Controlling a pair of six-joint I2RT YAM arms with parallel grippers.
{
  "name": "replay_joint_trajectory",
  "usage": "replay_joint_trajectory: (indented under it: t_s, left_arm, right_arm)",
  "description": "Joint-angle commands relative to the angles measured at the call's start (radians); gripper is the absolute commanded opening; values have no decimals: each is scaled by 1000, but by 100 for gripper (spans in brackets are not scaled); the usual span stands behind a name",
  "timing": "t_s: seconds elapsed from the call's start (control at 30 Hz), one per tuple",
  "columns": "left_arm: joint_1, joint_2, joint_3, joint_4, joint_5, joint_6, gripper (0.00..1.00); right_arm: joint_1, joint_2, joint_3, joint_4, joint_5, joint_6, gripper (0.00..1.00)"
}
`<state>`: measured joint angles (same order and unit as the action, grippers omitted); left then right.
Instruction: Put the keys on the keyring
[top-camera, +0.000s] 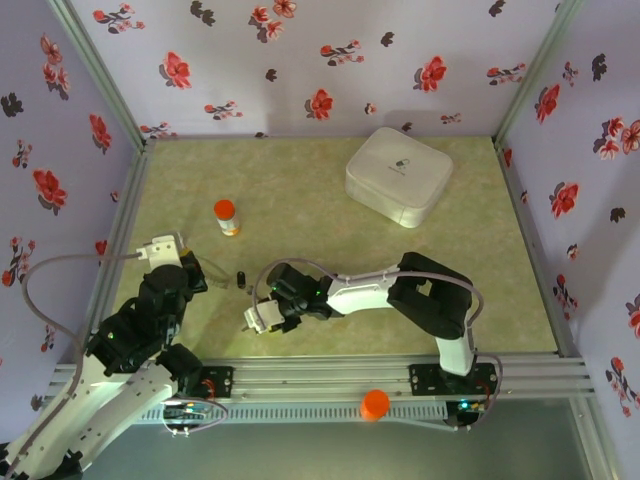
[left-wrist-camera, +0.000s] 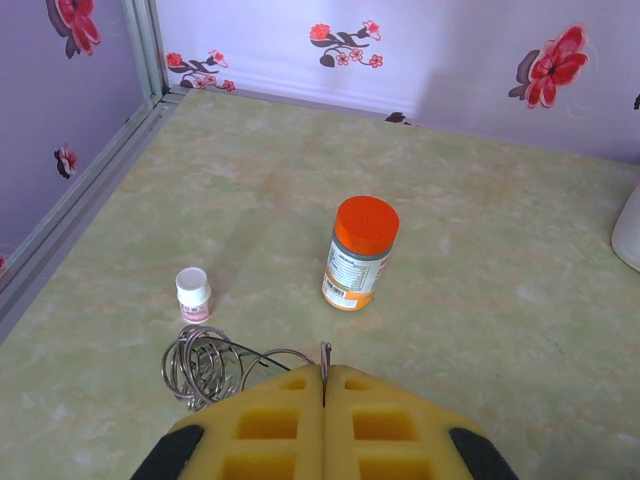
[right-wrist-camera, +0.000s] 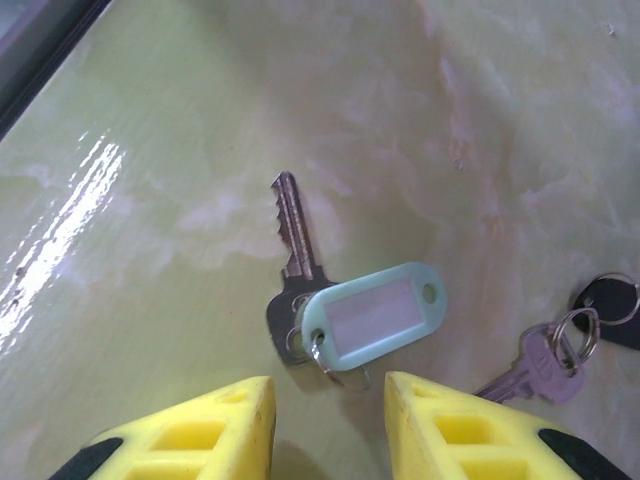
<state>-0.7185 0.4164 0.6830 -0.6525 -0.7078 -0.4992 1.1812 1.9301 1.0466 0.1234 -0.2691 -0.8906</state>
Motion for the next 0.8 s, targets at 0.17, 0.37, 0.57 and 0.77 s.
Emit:
replay_joint_trajectory:
  t_s: [0.17,0.37,0.57,0.77]
  left_arm:
    - [7,-19,-1,18,-41,-19,0]
    - [7,-23,5,16,-40,-13,0]
    - [7,-24,4,16,-38,-21,0]
    - [7,-25,4,14,-29,-28,0]
  right_arm:
    - [5,36,57,-1,-47,-19,30]
    - [5,41,67,-33,-53,-34,28]
    - [6,40,70,-69,-70,-56,32]
    - [5,56,101,-98,-58,-82,25]
